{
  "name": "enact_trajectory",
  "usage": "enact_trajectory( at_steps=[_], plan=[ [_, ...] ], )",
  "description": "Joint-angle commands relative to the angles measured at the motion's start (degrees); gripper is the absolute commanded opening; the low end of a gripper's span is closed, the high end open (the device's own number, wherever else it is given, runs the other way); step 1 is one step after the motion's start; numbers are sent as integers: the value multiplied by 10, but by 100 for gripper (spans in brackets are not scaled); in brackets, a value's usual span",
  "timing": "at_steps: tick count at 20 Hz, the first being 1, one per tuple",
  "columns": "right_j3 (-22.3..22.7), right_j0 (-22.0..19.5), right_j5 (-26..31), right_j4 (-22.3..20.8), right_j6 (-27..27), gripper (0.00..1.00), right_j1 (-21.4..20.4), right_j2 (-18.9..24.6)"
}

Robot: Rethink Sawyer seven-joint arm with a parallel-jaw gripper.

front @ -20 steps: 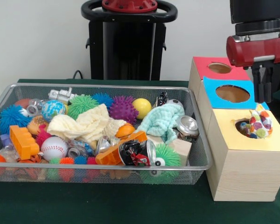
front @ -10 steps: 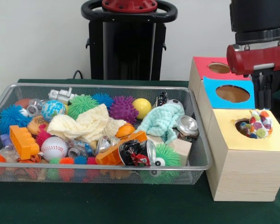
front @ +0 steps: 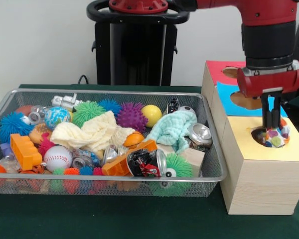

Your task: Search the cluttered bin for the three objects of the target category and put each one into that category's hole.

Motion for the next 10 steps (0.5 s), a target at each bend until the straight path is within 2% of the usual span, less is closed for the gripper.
enact_trajectory(
  at_steps=[1,10],
  plan=[
    [-18,0,48,-26,44,0,51,-3],
    [-19,-2,32,-26,44,0,60,2]
  ],
)
